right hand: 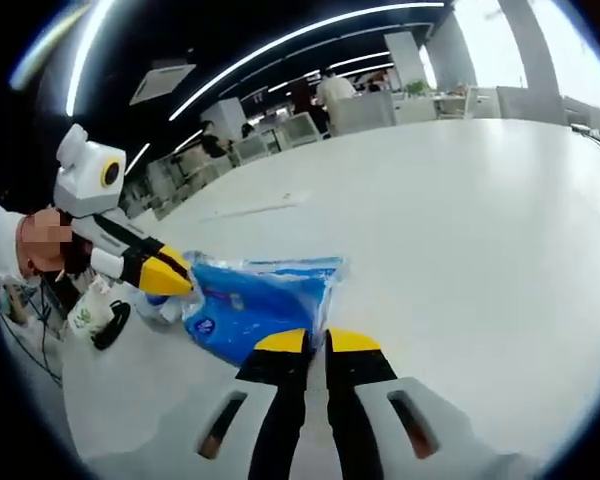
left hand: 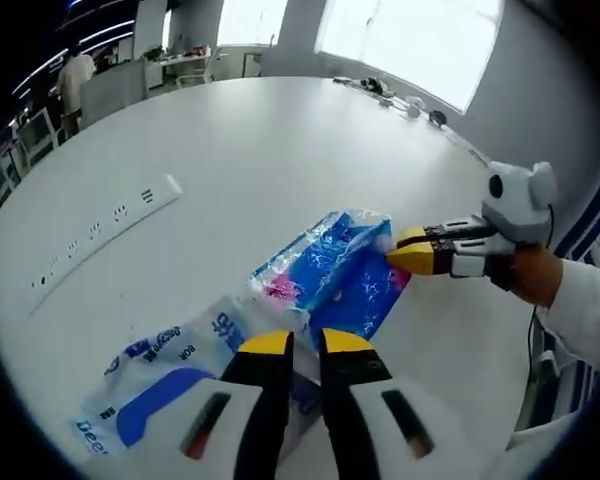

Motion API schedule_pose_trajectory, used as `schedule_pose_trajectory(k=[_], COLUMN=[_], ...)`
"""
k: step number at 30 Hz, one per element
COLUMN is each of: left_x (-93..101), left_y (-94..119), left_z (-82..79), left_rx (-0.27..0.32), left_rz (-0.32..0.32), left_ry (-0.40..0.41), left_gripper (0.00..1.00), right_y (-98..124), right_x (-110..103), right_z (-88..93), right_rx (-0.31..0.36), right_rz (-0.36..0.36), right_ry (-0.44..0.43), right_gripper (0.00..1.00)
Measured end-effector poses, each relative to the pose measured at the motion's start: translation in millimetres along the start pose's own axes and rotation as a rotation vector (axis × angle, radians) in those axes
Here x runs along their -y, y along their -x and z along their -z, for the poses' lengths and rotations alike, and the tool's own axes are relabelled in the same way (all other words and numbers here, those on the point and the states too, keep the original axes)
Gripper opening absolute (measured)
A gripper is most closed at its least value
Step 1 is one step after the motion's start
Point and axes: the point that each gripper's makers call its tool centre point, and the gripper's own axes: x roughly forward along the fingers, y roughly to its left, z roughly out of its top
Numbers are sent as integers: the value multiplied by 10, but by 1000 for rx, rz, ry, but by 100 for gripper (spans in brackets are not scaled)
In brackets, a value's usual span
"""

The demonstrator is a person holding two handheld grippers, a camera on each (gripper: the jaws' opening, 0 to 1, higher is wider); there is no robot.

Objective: Arrange the tabletop items into an orderly group along one side of the table until the central work area is clear of visible clutter.

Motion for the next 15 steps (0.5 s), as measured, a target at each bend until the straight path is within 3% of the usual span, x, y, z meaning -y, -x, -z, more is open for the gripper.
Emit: schedule_pose_trajectory(k=[15], left_x=[35], left_y=[87], left_z=[-21], left_rx=[7], left_rz=[1], left_ry=[-16], left_gripper=[16], right_y=[48], right_x=[0], right_z=[-52], right_rx=[5], right_rz=[20], right_ry=[3], right_gripper=[9])
